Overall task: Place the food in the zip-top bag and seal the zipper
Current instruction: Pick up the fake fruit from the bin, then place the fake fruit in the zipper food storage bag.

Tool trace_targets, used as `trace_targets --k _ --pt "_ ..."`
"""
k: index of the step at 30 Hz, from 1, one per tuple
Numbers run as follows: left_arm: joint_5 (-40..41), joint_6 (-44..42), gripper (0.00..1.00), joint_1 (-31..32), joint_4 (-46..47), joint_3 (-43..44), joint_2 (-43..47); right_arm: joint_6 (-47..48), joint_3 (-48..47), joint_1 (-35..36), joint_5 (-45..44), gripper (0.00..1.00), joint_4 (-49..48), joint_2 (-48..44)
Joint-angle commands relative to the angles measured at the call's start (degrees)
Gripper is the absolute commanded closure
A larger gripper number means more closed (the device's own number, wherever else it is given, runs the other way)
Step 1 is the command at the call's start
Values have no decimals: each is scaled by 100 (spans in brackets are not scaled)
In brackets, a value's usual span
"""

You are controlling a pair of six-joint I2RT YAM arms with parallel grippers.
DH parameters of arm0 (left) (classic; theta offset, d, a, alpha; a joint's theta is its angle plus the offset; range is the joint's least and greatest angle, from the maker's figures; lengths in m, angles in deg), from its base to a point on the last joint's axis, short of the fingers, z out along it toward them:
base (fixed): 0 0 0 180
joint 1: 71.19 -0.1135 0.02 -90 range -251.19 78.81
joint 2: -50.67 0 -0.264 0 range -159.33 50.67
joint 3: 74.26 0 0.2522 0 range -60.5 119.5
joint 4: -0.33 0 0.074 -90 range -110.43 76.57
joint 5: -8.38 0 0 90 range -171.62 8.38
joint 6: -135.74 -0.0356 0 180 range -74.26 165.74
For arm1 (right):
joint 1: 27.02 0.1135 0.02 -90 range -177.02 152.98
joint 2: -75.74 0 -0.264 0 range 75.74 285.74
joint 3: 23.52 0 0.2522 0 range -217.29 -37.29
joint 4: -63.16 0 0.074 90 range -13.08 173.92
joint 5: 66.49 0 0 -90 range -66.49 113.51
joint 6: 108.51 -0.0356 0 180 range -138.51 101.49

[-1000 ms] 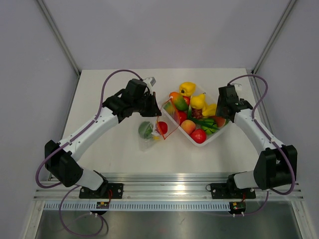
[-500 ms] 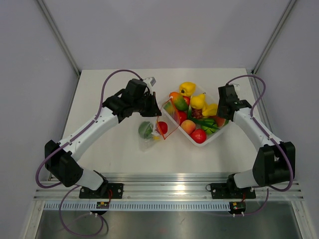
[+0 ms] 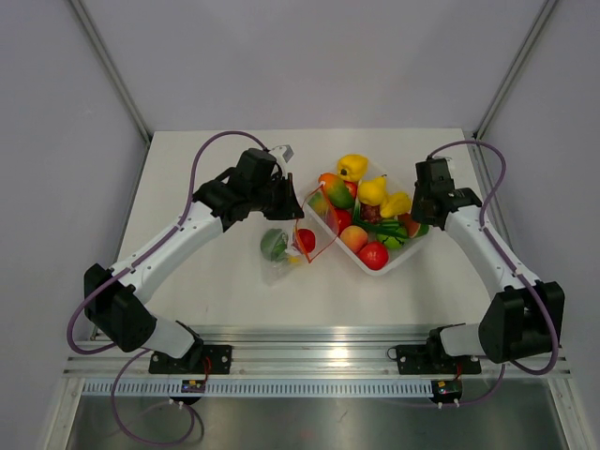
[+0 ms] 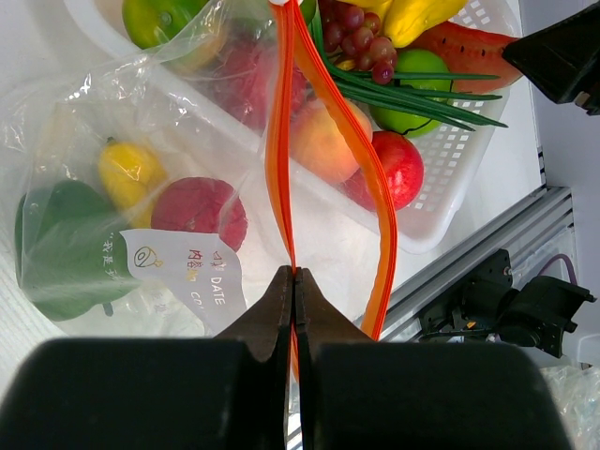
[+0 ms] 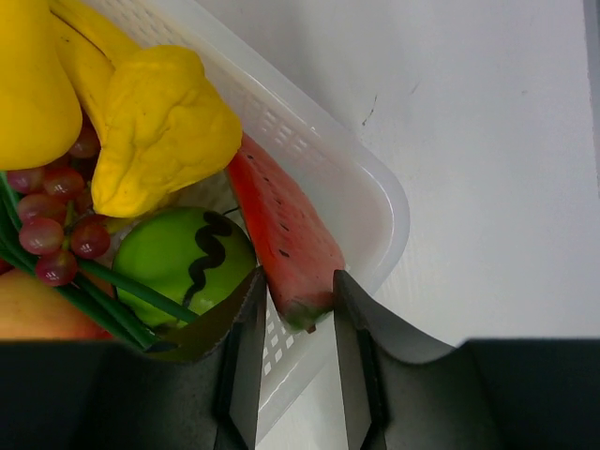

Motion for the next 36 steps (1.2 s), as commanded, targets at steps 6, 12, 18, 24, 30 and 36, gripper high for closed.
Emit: trace_targets --k 6,12,18,24,30,36 --pt "-60 0 100 25 197 161 96 121 -889 -31 424 93 667 -278" --pt "-51 -17 100 33 206 170 78 182 -1205 -31 415 96 1045 -287" --pt "-51 -26 100 25 188 179 60 147 -1504 -31 397 100 1309 -270" --pt "-51 -35 100 25 171 205 43 94 -1812 -31 661 100 1476 -445" --pt "-25 -17 100 25 162 205 34 -55 -2207 -31 1162 100 1546 -577" --pt "-25 -9 100 25 162 240 -1 -143 -2506 -31 1645 100 1608 -674"
